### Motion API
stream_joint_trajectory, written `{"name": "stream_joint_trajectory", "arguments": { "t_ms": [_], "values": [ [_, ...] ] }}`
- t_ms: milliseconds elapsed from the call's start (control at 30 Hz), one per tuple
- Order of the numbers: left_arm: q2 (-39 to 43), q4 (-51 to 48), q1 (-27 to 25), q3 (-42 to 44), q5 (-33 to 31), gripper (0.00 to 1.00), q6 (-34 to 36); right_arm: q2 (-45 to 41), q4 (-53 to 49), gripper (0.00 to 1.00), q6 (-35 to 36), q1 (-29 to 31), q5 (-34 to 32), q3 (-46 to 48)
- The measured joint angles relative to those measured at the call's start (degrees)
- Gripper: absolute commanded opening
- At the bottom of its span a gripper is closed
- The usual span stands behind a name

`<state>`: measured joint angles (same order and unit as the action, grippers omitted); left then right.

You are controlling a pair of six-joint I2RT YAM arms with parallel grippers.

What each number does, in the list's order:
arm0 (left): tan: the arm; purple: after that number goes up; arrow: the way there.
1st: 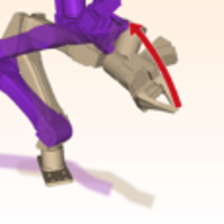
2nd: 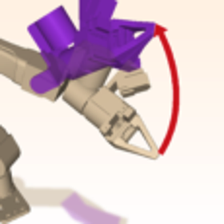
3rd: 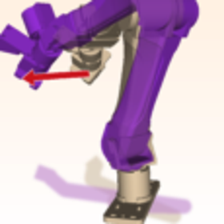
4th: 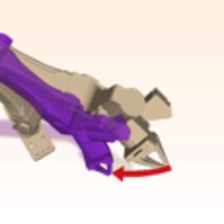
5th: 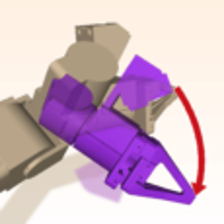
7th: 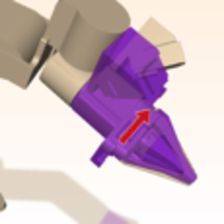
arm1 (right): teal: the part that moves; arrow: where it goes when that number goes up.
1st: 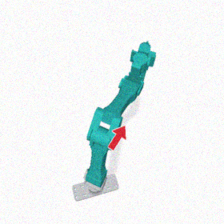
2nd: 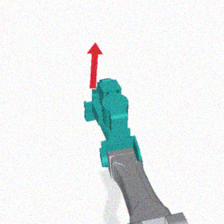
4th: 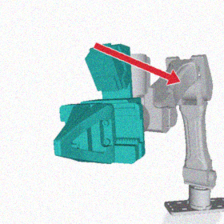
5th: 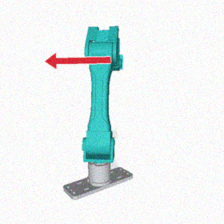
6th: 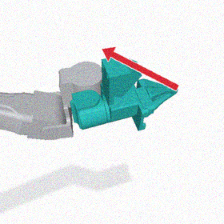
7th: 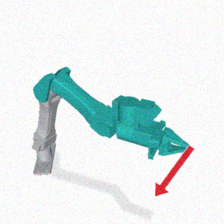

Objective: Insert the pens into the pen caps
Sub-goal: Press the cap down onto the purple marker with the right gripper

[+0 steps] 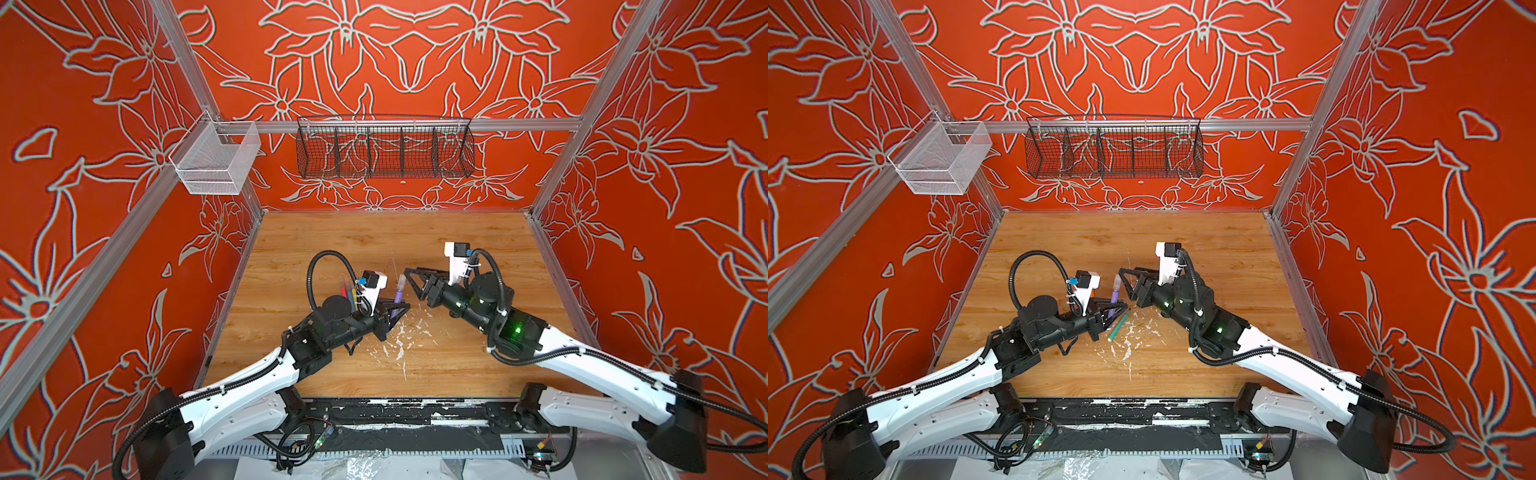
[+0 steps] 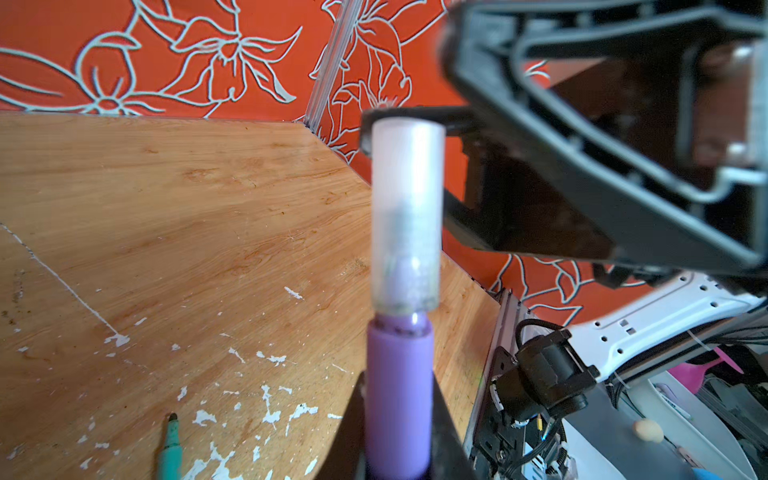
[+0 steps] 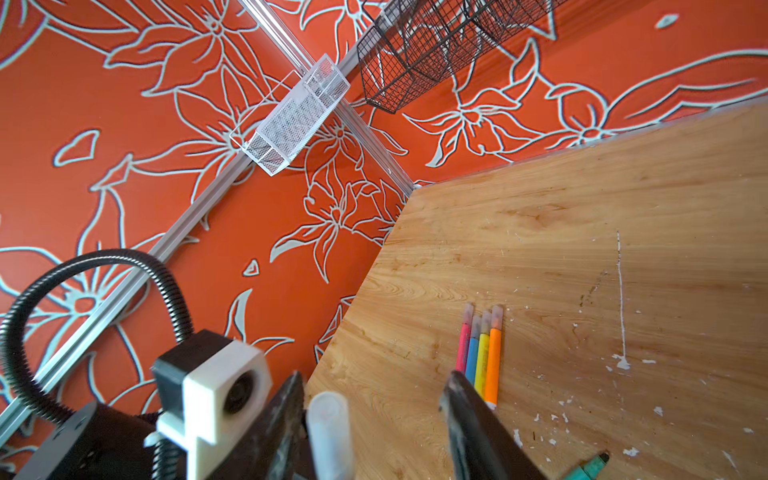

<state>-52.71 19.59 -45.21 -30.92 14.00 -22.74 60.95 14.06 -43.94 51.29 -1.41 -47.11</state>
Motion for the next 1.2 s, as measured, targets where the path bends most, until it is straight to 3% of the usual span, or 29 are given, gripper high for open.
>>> {"name": "stream_joint_trajectory", "arguments": {
  "t_ms": [467, 600, 767, 900, 1200],
  "values": [
    [-0.07, 0.70, 0.17, 0.61, 1.33, 0.00, 0.28, 5.16, 6.25, 0.49, -2.47, -0.68, 7.96, -0.07],
    [-0.07, 0.66, 0.15, 0.61, 1.33, 0.00, 0.42, 5.14, 6.45, 0.37, -2.84, -0.68, 7.93, -0.07],
    [-0.28, 0.07, 0.15, 0.61, 0.39, 0.00, 0.42, 5.14, 6.84, 0.12, -3.02, 0.02, 8.20, -0.09],
    [-0.33, -1.73, -0.17, 0.59, -1.42, 0.00, 0.46, 5.14, 4.81, 0.00, -2.08, 1.79, 5.88, -0.09],
    [-5.49, -9.35, -1.29, -6.43, -6.69, 0.00, 2.01, 5.14, 7.78, 0.00, -2.56, 3.72, -4.70, 2.12]
  ]
}}
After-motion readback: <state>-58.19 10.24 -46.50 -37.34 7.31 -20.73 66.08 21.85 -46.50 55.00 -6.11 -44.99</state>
